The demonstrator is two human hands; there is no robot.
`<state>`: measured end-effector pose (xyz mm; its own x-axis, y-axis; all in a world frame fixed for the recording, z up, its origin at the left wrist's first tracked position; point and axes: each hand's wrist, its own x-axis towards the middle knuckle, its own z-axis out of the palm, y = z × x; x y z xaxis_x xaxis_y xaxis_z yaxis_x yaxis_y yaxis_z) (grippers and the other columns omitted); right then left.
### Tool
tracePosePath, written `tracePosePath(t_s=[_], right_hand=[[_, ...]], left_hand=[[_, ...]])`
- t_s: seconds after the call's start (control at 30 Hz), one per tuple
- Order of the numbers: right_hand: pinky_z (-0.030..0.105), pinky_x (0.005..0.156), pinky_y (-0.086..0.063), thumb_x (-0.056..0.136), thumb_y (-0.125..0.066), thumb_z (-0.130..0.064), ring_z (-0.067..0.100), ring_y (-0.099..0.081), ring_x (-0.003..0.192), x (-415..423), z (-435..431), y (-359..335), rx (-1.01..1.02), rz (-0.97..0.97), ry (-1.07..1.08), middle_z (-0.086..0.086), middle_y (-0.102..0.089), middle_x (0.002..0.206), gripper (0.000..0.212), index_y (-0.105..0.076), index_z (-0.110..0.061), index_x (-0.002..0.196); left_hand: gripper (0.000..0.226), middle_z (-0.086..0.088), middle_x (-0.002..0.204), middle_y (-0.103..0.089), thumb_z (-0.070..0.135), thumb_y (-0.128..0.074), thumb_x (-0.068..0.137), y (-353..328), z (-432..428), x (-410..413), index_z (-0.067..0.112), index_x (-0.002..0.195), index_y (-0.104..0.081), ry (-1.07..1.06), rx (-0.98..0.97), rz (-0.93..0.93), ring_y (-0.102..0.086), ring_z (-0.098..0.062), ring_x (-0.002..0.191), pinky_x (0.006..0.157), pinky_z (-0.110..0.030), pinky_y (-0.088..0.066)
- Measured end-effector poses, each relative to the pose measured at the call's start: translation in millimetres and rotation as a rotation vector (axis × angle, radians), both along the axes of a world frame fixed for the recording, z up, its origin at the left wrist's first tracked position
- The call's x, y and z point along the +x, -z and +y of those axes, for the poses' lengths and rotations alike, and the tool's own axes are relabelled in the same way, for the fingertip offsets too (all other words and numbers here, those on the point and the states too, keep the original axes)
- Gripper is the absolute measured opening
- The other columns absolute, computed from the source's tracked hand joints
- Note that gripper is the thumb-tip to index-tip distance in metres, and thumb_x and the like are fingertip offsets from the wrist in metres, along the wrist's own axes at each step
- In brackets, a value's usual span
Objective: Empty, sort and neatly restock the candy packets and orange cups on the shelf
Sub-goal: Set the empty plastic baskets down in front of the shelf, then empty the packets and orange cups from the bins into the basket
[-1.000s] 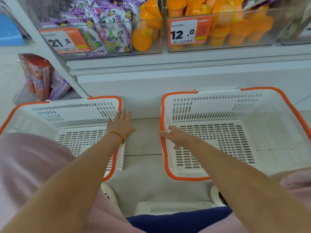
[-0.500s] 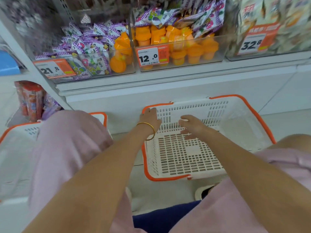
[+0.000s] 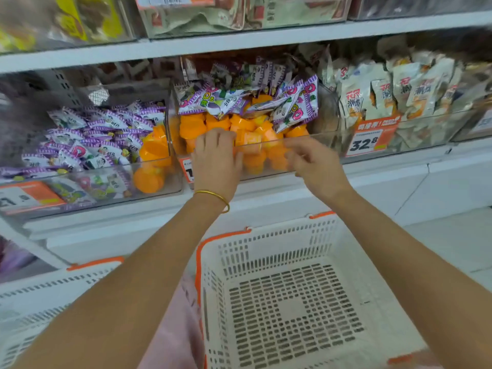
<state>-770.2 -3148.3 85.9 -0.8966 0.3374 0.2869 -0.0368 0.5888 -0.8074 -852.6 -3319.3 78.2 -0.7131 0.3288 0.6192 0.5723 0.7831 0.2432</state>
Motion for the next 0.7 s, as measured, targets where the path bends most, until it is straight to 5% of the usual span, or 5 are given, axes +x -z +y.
tracePosePath(t_s=[0.1,0.17,0.37,0.53,0.7], right_hand=[[0.043,0.091,-0.045,0.093,-0.053,-0.016,0.027,-0.054,0.111,-48.3,10.2,-37.5,0.453,0.124,0.135,0.008,-0.059,0.122,0.031,-0.058,-0.016,0.124],[0.050,0.096,-0.041,0.094,-0.055,-0.025,0.037,-0.038,0.126,-79.4,16.8,-53.1,0.682,-0.013,0.230,0.010,-0.040,0.141,0.042,-0.046,-0.021,0.135],[0.058,0.104,-0.029,0.088,-0.051,-0.059,0.054,-0.016,0.136,-129.2,29.8,-48.9,0.612,-0.417,0.208,0.014,0.009,0.159,0.076,-0.016,-0.032,0.150],[0.054,0.105,-0.031,0.083,-0.067,-0.047,0.047,-0.015,0.139,-127.0,38.6,-30.2,0.449,-0.321,0.290,0.016,0.002,0.158,0.078,-0.025,-0.031,0.148],[0.052,0.103,-0.028,0.078,-0.066,-0.058,0.042,-0.025,0.136,-132.3,43.4,-27.1,0.417,-0.292,0.346,0.015,-0.033,0.149,0.077,-0.033,-0.033,0.143]], left_hand=[[0.035,-0.009,0.113,-0.061,0.036,-0.044,0.080,4.0,-2.6,-23.4,0.014,0.098,-0.064,0.015,-0.076,0.052,-0.054,-0.035,0.105,0.080,-0.043,-0.043],[0.032,-0.006,0.114,-0.062,0.039,-0.045,0.081,10.2,-4.9,-35.7,0.016,0.090,-0.065,0.064,-0.108,0.066,-0.051,-0.032,0.106,0.081,-0.042,-0.042],[0.029,-0.002,0.120,-0.059,0.040,-0.045,0.080,10.5,-6.9,-44.6,0.018,0.077,-0.065,0.155,-0.016,0.038,-0.041,-0.027,0.112,0.080,-0.041,-0.040],[0.011,-0.004,0.124,-0.057,0.028,-0.064,0.077,8.6,-10.1,-44.9,0.017,0.074,-0.063,0.149,-0.012,-0.002,-0.044,-0.034,0.114,0.077,-0.043,-0.037],[0.012,-0.011,0.121,-0.057,0.027,-0.065,0.077,4.9,-12.5,-46.8,0.015,0.078,-0.067,0.190,0.003,-0.046,-0.047,-0.039,0.111,0.084,-0.047,-0.041]])
